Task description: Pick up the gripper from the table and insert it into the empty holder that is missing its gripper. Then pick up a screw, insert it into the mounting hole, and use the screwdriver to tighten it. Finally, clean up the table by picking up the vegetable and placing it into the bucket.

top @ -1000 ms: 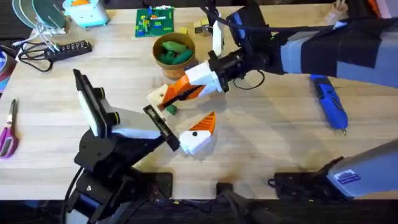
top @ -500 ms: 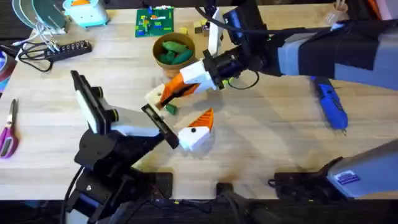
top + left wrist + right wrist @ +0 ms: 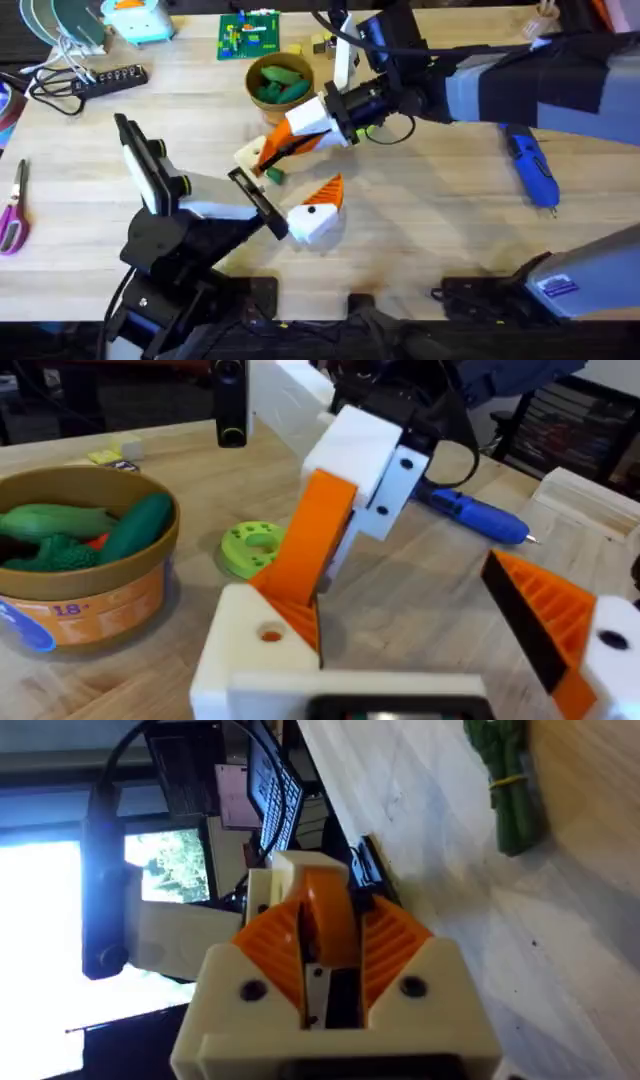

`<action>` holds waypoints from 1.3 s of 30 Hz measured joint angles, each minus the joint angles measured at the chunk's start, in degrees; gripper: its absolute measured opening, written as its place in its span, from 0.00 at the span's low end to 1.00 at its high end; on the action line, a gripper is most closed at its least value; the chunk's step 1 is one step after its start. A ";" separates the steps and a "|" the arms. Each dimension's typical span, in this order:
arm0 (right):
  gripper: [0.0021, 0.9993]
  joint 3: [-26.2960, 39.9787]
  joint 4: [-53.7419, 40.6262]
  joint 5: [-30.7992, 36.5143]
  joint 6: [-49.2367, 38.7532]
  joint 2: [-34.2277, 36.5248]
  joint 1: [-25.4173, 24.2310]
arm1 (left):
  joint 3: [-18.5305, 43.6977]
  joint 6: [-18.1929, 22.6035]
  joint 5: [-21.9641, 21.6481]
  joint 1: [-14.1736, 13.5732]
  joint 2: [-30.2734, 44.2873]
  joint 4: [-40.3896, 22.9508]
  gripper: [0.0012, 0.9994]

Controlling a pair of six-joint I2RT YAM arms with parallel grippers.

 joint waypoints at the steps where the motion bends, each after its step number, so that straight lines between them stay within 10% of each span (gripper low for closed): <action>1: 0.24 0.00 -0.01 -0.16 -0.02 0.00 -0.07 | 0.00 -0.01 0.19 0.00 0.00 0.00 0.99; 30: 0.97 1.36 1.87 3.95 -3.71 0.07 -11.26 | 0.00 0.69 7.66 -1.62 -0.09 0.20 0.99; 39: 0.98 14.54 -30.31 22.61 -19.69 0.07 -15.76 | 0.00 0.69 7.84 -1.62 -0.09 0.18 0.99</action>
